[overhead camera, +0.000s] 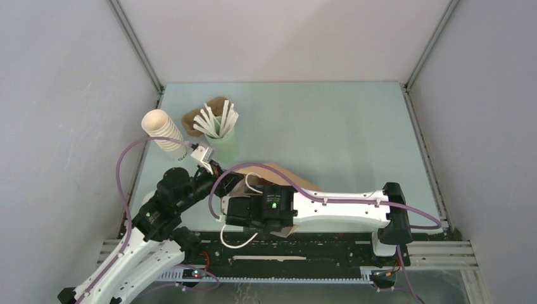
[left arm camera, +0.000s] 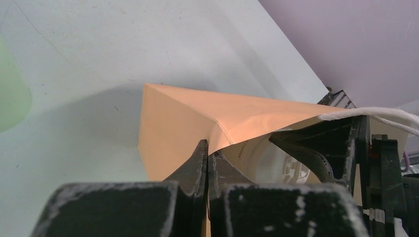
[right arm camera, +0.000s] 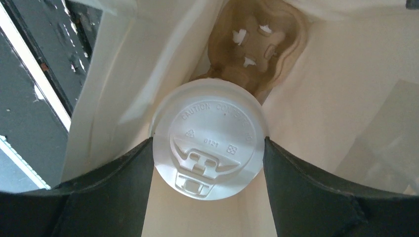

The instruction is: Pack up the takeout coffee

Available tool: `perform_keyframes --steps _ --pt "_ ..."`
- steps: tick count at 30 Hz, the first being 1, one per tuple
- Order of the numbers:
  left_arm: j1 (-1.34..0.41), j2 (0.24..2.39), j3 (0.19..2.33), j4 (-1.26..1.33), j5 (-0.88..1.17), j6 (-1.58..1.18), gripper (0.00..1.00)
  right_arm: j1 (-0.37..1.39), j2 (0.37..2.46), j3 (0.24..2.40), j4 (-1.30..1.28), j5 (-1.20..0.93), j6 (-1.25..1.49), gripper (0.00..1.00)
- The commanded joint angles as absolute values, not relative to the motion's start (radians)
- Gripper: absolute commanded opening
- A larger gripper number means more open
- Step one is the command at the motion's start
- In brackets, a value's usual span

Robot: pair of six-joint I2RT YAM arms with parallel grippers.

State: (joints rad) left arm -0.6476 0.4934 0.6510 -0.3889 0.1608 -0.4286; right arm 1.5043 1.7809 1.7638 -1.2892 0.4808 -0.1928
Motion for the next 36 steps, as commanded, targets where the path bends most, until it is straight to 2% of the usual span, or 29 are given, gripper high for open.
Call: perform_keyframes --steps 1,9,13,22,31,36 --pt "-0.655 0.443 0.589 -0.375 0.171 -0.484 0.0 1.508 1.764 1.724 -1.285 0.553 -0.149 0.56" --pt "-0.66 0.39 0.535 -0.36 0.154 -0.51 0.0 1.502 1.787 1.699 -1.261 0.563 -0.138 0.56" --pt "-0.66 0.425 0.575 -0.372 0.133 -0.487 0.0 1.475 1.782 1.717 -1.261 0.55 -0.169 0.56" --pt "-0.661 0.595 0.715 -0.356 0.102 -0.405 0.0 1.403 1.676 1.703 -1.256 0.582 -0.241 0.57" --pt "-0.661 0.828 0.911 -0.242 0.124 -0.406 0.0 1.293 1.461 1.483 -1.123 0.586 -0.328 0.57" --pt "-0.661 0.982 1.044 -0.228 0.102 -0.353 0.0 1.185 1.41 1.431 -1.025 0.589 -0.425 0.57"
